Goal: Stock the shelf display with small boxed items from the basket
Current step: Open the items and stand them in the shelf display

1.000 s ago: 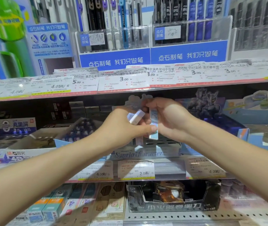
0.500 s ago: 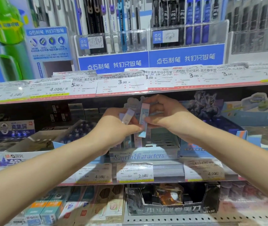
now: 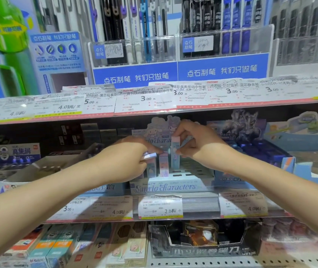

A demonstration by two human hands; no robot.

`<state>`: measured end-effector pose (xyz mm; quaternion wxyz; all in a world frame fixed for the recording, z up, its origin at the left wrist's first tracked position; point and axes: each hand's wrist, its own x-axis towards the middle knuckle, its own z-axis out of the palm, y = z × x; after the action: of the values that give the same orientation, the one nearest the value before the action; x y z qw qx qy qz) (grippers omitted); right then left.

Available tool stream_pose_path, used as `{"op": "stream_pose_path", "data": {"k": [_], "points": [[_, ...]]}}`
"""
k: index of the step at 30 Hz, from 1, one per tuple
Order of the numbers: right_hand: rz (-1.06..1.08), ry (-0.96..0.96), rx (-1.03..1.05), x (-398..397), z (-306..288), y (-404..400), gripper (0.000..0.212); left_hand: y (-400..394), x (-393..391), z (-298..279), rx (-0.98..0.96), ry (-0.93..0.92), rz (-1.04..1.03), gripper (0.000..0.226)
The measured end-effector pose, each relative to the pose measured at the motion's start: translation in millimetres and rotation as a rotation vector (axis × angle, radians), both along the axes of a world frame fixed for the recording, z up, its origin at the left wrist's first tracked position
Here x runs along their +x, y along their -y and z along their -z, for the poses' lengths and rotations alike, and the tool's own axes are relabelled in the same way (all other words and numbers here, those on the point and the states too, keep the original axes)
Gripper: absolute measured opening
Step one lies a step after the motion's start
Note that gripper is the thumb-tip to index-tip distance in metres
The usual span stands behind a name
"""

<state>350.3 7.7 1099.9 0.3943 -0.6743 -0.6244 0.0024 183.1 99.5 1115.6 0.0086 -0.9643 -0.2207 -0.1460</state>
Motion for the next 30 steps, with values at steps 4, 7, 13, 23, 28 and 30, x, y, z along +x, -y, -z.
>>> {"op": "stream_pose_path", "data": {"k": [4, 7, 13, 23, 28, 30], "points": [[0.017, 0.033, -0.047, 1.7, 2.9, -2.6, 0.026, 0.3, 1.0, -3.4, 0.006, -0.032, -0.009, 0.057], [0.045, 0.109, -0.028, 0.8, 6.8, -4.2, 0.019, 0.3, 1.1, -4.5, 0.006, -0.039, -0.006, 0.058], [0.067, 0.223, -0.006, 2.3, 7.1, -9.5, 0.023, -3.1, -0.5, -1.0, 0.002, -0.067, 0.004, 0.056], [-0.216, -0.198, 0.252, -37.2, -7.2, 15.2, 0.01, 5.8, -6.2, -2.1, -0.029, 0.324, 0.111, 0.028], [-0.318, -0.239, 0.292, -44.0, -6.8, 15.8, 0.012, 10.4, -0.3, -2.7, -0.323, 0.294, 0.071, 0.027], [-0.32, -0.251, 0.26, -39.4, -6.0, 15.8, 0.011, 13.2, -0.8, -4.0, -0.537, 0.246, 0.088, 0.031]]}}
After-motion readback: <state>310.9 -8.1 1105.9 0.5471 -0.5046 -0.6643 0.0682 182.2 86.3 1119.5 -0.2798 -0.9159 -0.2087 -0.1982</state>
